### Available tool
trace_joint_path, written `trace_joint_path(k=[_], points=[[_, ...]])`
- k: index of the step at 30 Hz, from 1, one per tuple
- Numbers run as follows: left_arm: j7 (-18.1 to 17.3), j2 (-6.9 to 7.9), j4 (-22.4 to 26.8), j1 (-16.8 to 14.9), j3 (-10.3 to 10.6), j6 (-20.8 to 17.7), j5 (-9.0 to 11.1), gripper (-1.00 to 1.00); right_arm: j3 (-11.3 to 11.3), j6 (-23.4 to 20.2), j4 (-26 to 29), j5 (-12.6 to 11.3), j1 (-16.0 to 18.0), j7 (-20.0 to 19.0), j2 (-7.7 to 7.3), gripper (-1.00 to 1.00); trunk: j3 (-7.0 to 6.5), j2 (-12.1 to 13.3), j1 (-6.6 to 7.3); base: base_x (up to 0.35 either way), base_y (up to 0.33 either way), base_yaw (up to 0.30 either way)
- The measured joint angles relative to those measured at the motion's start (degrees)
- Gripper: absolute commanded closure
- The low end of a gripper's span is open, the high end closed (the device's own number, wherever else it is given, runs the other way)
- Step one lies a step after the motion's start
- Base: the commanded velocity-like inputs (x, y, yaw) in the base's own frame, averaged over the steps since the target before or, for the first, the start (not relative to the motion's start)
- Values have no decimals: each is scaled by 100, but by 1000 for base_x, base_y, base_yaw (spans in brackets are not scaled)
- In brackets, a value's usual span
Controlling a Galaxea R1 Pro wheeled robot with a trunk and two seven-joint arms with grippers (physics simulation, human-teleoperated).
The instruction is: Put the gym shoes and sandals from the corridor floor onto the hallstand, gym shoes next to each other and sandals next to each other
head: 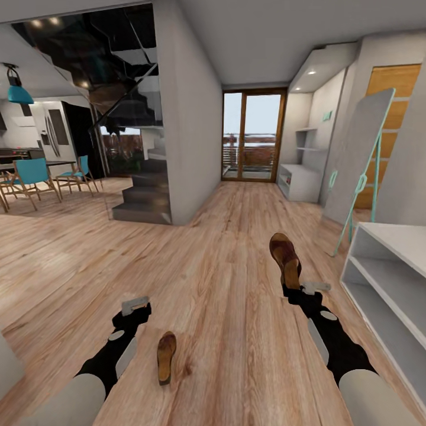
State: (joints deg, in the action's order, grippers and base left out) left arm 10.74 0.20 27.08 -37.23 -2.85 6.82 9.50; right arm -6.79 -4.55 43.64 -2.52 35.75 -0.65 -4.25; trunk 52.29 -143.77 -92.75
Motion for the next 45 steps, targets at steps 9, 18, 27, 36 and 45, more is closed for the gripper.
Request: trace_joint_path(k=[9,18,27,36,45], points=[[201,-50,-1490,1,52,1313,9,-100,1,-2062,1811,-22,9,-48,6,100,-1,-1,-2,81,0,0],[157,-120,-1805,0,225,1462,-9,-100,9,-2173,2554,-22,10,-46,3,100,-1,-1,-2,2,0,0],[-725,-124,-1833,1,917,1477,-21,-100,0,-2343,3255,-21,9,-46,1,100,-1,0,-2,0,0,0],[-974,-108,-1833,1,972,1476,-30,-100,0,-2420,3291,-21,8,-46,3,100,13,0,-2,0,0,0],[-978,-100,-1832,1,974,1476,-30,-100,0,-2422,3291,-21,8,-46,2,100,266,-10,-23,0,0,0]])
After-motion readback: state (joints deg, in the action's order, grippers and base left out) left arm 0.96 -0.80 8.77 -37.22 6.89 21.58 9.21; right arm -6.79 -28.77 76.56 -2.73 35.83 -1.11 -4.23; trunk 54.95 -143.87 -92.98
